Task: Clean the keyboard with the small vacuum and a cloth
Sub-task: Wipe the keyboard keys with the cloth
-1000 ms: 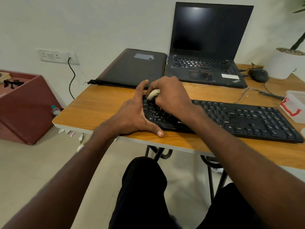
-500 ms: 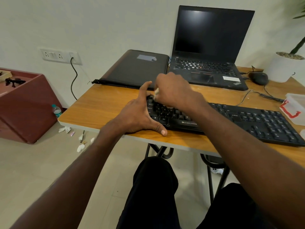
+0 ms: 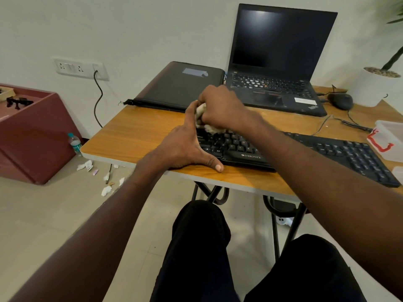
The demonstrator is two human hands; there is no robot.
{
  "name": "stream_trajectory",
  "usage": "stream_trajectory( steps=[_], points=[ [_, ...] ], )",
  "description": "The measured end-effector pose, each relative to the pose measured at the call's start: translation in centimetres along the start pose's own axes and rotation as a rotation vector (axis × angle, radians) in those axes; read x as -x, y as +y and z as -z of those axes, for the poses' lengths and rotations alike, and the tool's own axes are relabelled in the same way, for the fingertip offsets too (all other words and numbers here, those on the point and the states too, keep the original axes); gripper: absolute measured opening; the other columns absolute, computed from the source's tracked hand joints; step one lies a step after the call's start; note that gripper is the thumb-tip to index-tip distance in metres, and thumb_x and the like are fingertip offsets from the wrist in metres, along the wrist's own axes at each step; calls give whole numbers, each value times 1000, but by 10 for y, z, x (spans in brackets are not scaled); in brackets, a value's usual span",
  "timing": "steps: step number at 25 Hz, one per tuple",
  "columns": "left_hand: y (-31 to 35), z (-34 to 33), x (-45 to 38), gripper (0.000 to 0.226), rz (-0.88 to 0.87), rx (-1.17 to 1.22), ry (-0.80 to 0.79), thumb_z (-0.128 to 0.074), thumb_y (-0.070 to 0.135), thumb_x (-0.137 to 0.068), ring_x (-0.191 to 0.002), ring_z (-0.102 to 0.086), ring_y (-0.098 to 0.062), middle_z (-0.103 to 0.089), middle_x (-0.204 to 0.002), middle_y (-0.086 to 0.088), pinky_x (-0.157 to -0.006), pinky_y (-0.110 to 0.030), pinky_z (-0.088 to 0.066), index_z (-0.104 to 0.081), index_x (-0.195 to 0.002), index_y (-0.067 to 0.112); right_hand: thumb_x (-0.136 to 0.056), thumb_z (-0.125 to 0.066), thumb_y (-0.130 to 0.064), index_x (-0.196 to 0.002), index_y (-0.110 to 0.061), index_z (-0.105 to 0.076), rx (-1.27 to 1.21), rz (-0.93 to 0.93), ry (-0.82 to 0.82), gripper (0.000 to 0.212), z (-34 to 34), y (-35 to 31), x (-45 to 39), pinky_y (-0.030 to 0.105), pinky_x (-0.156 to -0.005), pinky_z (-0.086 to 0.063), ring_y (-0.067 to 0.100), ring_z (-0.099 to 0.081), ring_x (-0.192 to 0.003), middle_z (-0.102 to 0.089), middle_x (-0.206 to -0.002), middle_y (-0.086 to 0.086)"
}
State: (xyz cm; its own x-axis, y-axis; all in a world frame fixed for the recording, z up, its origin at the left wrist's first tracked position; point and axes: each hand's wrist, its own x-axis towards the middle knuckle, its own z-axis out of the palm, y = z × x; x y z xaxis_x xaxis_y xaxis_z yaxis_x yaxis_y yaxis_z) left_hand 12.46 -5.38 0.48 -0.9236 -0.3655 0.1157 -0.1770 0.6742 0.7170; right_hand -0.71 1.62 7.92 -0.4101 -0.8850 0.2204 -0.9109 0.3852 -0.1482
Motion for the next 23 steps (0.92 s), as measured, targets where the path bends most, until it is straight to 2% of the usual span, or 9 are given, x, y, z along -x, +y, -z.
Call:
stream_trajectory(
  steps=[3, 6, 8, 11, 16, 19, 21, 23],
  points=[
    [1, 0, 1, 177, 17, 7, -4, -90, 83, -32, -137, -55, -31, -43, -163, -14, -113, -42, -48, 18, -164, 35, -85, -79, -23, -101, -20, -77, -65, 6, 68, 17, -8, 8, 10, 30, -71, -50, 21, -70, -89, -74, -92, 2],
    [-1, -1, 0, 173, 11, -7, 0, -90, 84, -32, -148, -44, -32, -32, -171, -7, -120, -43, -40, 14, -163, 40, -88, -76, -17, -105, -17, -73, 64, 37, 195, 17, -15, 20, 21, 30, -70, -45, 23, -67, -93, -72, -101, 4],
    [-1, -1, 0, 172, 17, -4, 0, -90, 82, -33, -148, -44, -32, -29, -173, -6, -118, -40, -39, 14, -164, 40, -87, -76, -17, -106, -18, -73, 26, 96, 294, 19, -20, 20, 24, 31, -70, -47, 21, -65, -92, -70, -102, 2],
    [0, 0, 1, 171, 18, -6, 5, -89, 85, -33, -147, -46, -32, -29, -172, -10, -118, -42, -42, 15, -162, 44, -87, -75, -14, -107, -23, -77, -99, 164, 189, 22, -24, 20, 22, 31, -74, -51, 18, -65, -90, -70, -98, -3],
    [1, 0, 0, 169, 30, -28, 6, -89, 87, -31, -151, -41, -32, -33, -170, -5, -123, -53, -38, 9, -162, 46, -85, -76, -11, -104, -29, -81, -23, 50, 29, 27, -6, 43, 32, 30, -74, -52, 14, -66, -92, -75, -99, -5],
    [2, -1, 1, 167, 28, -45, 0, -90, 86, -32, -151, -41, -31, -34, -169, -3, -123, -53, -37, 6, -162, 44, -85, -78, -17, -104, -27, -81, -34, -51, 91, 22, -10, 37, 28, 26, -68, -49, 13, -66, -86, -76, -97, -2],
    [3, -1, 1, 166, 36, -42, 4, -92, 82, -34, -151, -41, -33, -32, -171, -3, -122, -47, -36, 5, -163, 42, -85, -79, -18, -102, -27, -81, -107, 3, 164, 20, -19, 23, 26, 20, -63, -41, 11, -63, -84, -72, -93, -5],
    [3, 0, 1, 166, 34, -49, 13, -89, 84, -33, -150, -43, -34, -33, -170, -5, -121, -44, -37, 4, -163, 40, -87, -77, -16, -103, -27, -80, -86, 98, 174, 20, -25, 20, 30, 23, -66, -40, 13, -60, -88, -66, -95, -5]
  ],
)
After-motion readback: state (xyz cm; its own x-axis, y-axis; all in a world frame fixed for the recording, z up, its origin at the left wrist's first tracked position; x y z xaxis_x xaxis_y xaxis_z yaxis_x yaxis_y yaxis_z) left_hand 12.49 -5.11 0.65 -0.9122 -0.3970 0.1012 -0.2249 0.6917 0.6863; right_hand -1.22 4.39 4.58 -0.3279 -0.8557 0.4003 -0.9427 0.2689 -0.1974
